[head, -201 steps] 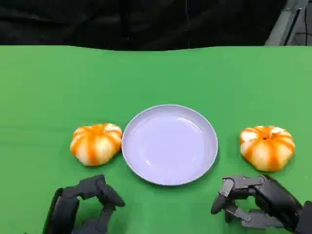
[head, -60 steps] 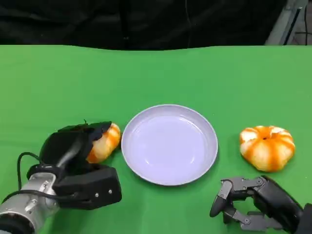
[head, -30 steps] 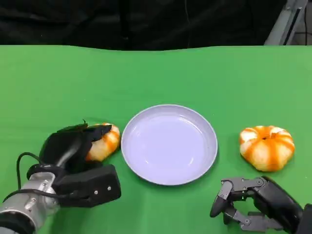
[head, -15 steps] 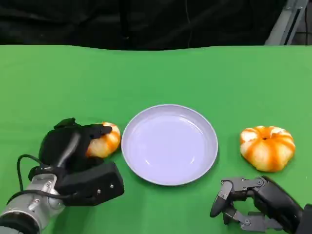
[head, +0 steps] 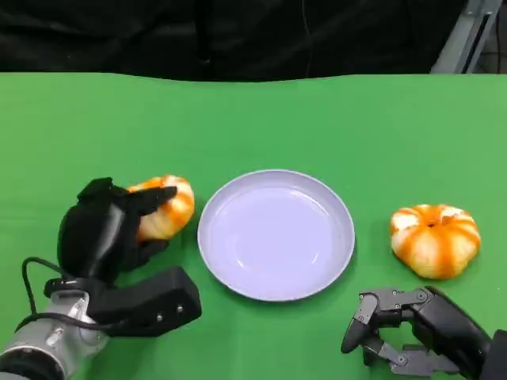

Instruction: Grasp the bread from the table and place it into the plate.

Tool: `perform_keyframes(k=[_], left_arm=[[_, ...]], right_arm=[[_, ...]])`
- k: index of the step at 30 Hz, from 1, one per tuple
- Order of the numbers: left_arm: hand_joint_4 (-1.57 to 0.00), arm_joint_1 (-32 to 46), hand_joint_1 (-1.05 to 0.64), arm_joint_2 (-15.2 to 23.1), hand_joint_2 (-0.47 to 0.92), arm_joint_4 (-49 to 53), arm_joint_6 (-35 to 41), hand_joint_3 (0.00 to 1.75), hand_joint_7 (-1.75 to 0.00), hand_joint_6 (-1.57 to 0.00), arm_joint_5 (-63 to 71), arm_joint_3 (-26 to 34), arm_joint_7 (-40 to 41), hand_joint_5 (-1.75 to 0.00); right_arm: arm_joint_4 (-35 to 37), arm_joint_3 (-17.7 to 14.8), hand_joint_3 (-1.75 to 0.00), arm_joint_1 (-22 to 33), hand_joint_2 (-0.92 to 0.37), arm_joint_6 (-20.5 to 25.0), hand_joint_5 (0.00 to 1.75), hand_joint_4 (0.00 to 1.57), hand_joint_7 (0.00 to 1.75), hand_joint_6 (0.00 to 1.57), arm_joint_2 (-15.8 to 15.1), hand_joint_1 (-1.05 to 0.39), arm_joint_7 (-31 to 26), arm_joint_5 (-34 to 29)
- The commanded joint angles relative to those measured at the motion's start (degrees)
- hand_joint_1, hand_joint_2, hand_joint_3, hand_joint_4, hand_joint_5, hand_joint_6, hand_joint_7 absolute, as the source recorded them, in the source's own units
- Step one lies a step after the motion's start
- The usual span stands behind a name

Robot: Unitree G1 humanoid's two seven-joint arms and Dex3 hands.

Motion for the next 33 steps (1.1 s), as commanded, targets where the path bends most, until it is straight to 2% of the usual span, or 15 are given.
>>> perform_keyframes(k=[1,6,17,23,33], left_arm=[[-0.59,0.9,-0.14,2.0,0.87,-2.7,0.7,0.01,-0.03,-1.23,0.3,0.7,2.5,-1.35],[-0.67,2.0,-0.11,3.1,0.85,-6.6,-0.8,0.00,-0.03,-1.23,0.8,0.7,4.9,-1.22],[-0.66,3.9,-0.09,3.4,0.86,-12.5,-2.0,0.00,-0.03,-1.24,1.5,1.0,5.4,-1.24],[-0.68,6.5,-0.10,2.5,0.84,-23.4,-3.3,0.00,-0.03,-1.24,0.9,1.2,1.0,-1.21],[-0.71,7.4,-0.10,0.0,0.83,-26.5,-3.2,0.00,-0.02,-1.26,1.0,1.4,-3.0,-1.15]], right_arm=[[0.8,-0.1,-0.60,-0.1,-0.84,-0.4,1.54,0.72,1.04,0.83,-0.7,-0.03,-0.2,0.1],[1.1,-0.1,-0.61,-0.3,-0.84,-0.4,1.55,0.71,1.04,0.83,-0.7,-0.03,-0.2,-0.1],[1.8,-0.2,-0.60,-0.6,-0.85,-0.7,1.55,0.71,1.04,0.83,-0.6,-0.02,-0.1,0.1],[1.4,0.0,-0.60,-0.5,-0.85,-0.6,1.54,0.71,1.03,0.83,-0.4,-0.03,-0.3,-0.1],[1.5,0.2,-0.59,-0.4,-0.85,-1.0,1.54,0.71,1.04,0.83,-0.4,-0.04,-0.6,-0.3]])
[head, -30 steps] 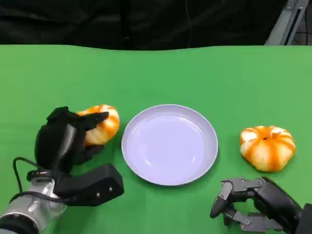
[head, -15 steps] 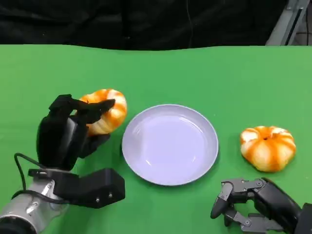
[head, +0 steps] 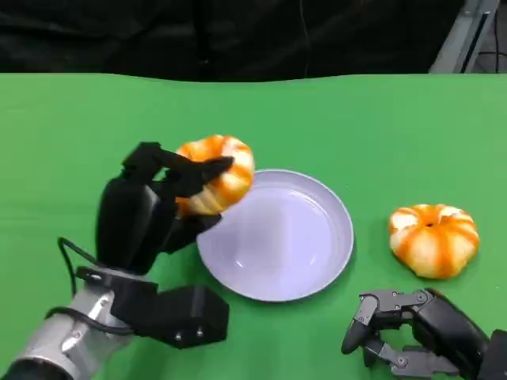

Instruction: Grasp the bread from the table and place it into the plate.

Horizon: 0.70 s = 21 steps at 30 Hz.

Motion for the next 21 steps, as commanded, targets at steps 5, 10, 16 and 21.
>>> perform_keyframes(k=[5,10,16,21], left_arm=[[-0.75,-0.3,-0.09,-1.3,0.83,0.1,0.0,0.00,-0.02,-1.27,0.5,0.4,-1.4,-1.10],[-0.74,-1.4,-0.13,-3.3,0.83,1.2,0.7,0.00,-0.02,-1.27,1.6,-0.9,-2.1,-1.11],[-0.73,-2.6,-0.11,-5.1,0.83,3.4,-0.7,0.00,-0.01,-1.26,1.1,-1.1,-3.9,-1.11],[-0.71,-6.2,-0.10,-7.2,0.84,10.1,-2.2,0.00,0.00,-1.25,0.9,-1.9,-5.0,-1.07]], right_arm=[[-0.3,0.1,-0.57,0.0,-0.86,-0.6,1.53,0.72,1.04,0.83,-0.6,-0.05,-0.4,-0.3],[0.1,0.2,-0.55,0.0,-0.87,-0.8,1.52,0.72,1.04,0.84,-0.4,-0.03,0.0,0.0],[0.1,0.3,-0.54,-0.1,-0.88,-0.5,1.50,0.73,1.05,0.83,-0.5,-0.03,-0.1,0.0],[-0.3,0.5,-0.53,0.1,-0.88,0.3,1.52,0.72,1.06,0.83,-0.4,-0.04,-0.3,-0.2]])
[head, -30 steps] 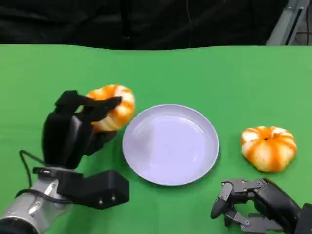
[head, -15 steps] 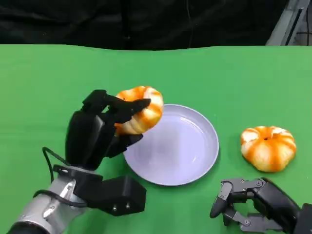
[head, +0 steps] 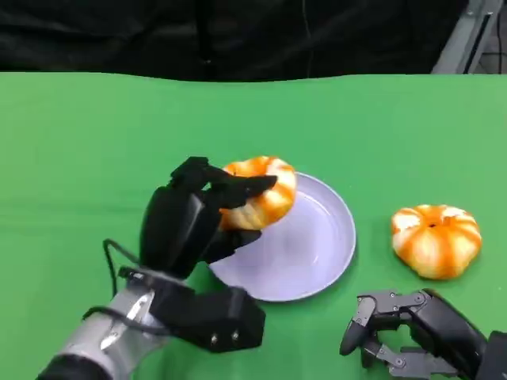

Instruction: Grasp the bread from the table and place it into the plate.

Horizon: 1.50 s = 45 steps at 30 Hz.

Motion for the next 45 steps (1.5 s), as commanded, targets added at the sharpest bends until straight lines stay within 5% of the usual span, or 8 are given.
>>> perform_keyframes(k=[1,7,12,24,34,43,45], left_arm=[[-0.72,-2.5,-0.10,-0.7,0.84,3.6,-1.4,0.00,0.00,-1.25,-0.3,-0.2,-0.6,-1.07],[-0.72,-3.0,-0.10,-0.8,0.84,4.6,-2.0,0.00,0.00,-1.25,-0.2,-0.2,-0.2,-1.05],[-0.67,-5.7,-0.12,-3.6,0.87,9.0,2.0,0.01,0.00,-1.20,-3.9,0.4,-10.1,-1.03],[-0.69,-7.8,-0.11,-4.3,0.88,12.1,3.5,0.00,0.00,-1.19,-4.7,0.1,-14.9,-0.99],[-0.78,-10.5,-0.11,-5.1,0.87,15.8,4.9,0.00,0.00,-1.13,-5.0,-0.6,-21.0,-0.67],[-0.79,-11.0,-0.11,-5.1,0.88,16.6,4.4,0.00,0.00,-1.11,-5.0,-0.9,-21.6,-0.59],[-0.80,-11.4,-0.12,-5.1,0.89,17.4,3.9,0.00,0.00,-1.01,-4.9,-1.3,-22.5,-0.33]], right_arm=[[-0.4,0.0,-0.53,0.1,-0.88,0.4,1.52,0.72,1.06,0.83,-0.6,-0.04,-0.3,-0.1],[-0.5,0.0,-0.52,0.1,-0.88,0.5,1.53,0.72,1.07,0.83,-0.6,-0.04,-0.3,-0.1],[-0.4,0.2,-0.52,0.0,-0.89,-0.2,1.53,0.72,1.05,0.82,-0.7,-0.04,-0.5,-0.6],[-0.1,0.3,-0.51,-0.2,-0.89,-0.6,1.54,0.71,1.06,0.81,-0.7,-0.04,-0.1,-0.7],[-0.6,0.6,-0.54,-0.1,-0.87,-1.0,1.55,0.72,1.08,0.80,-0.9,-0.05,0.2,-0.6],[-0.5,0.7,-0.56,-0.2,-0.87,-1.0,1.55,0.72,1.08,0.80,-1.0,-0.05,0.1,-0.7],[-0.7,0.9,-0.56,-0.2,-0.87,-1.0,1.55,0.72,1.08,0.80,-1.0,-0.05,0.0,-0.9]])
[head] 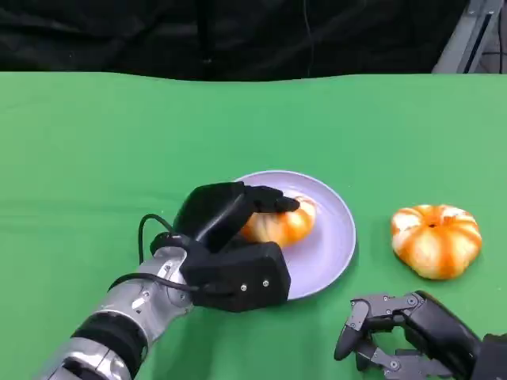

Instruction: Grasp the bread from the table and place it into the plate.

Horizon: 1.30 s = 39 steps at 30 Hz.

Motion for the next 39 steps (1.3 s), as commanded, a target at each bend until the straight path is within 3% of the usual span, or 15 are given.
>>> perform_keyframes(k=[1,6,7,10,25,26,29,39], left_arm=[[-0.82,-1.4,-0.13,0.4,0.90,2.0,-1.1,0.00,0.00,-0.98,-0.3,-0.7,-2.4,-0.19],[-0.84,-1.5,-0.13,0.4,0.90,2.4,-2.1,0.00,0.00,-0.96,0.0,-0.9,-1.3,-0.08],[-0.77,-1.4,-0.26,0.5,0.91,2.4,-2.7,0.03,0.00,-0.80,0.2,-1.1,-0.5,-0.05],[-0.73,-1.4,-0.34,0.6,0.92,2.7,-3.4,0.06,0.00,-0.70,0.4,-1.4,0.5,-0.02],[-0.72,-1.5,-0.35,0.7,0.92,2.7,-4.8,0.07,0.00,-0.69,-0.9,-0.9,-0.1,-0.01],[-0.64,-1.3,-0.58,0.8,0.92,2.2,-5.7,0.31,0.00,-0.55,-2.0,-0.1,-1.3,-0.01],[-0.56,-1.0,-0.75,1.2,0.92,1.4,-6.9,0.50,0.00,-0.45,-3.6,1.0,-3.2,0.00],[-0.52,-0.5,-0.86,1.7,0.92,-0.1,-7.7,0.55,0.00,-0.43,-3.5,1.8,-3.5,0.00]], right_arm=[[-0.6,0.0,-0.56,-0.1,-0.87,-0.4,1.55,0.72,1.08,0.79,-1.1,-0.05,-0.1,-0.2],[-0.5,0.1,-0.54,-0.2,-0.88,-0.4,1.56,0.71,1.08,0.79,-1.2,-0.05,0.1,-0.1],[-0.5,0.1,-0.54,-0.3,-0.88,-0.4,1.56,0.71,1.09,0.79,-1.2,-0.06,0.3,-0.1],[-0.4,0.2,-0.54,-0.3,-0.88,-0.4,1.56,0.71,1.10,0.78,-1.3,-0.06,0.5,0.0],[0.1,0.3,-0.55,-0.4,-0.88,-0.6,1.57,0.71,1.12,0.77,-1.4,-0.06,0.8,0.2],[0.4,0.3,-0.55,-0.5,-0.87,-0.7,1.57,0.71,1.12,0.77,-1.4,-0.07,1.1,0.3],[0.8,0.2,-0.55,-0.7,-0.87,-0.7,1.59,0.70,1.13,0.76,-1.4,-0.08,1.7,0.5],[1.2,0.0,-0.55,-0.8,-0.88,-0.6,1.59,0.69,1.14,0.76,-1.2,-0.08,2.0,0.5]])
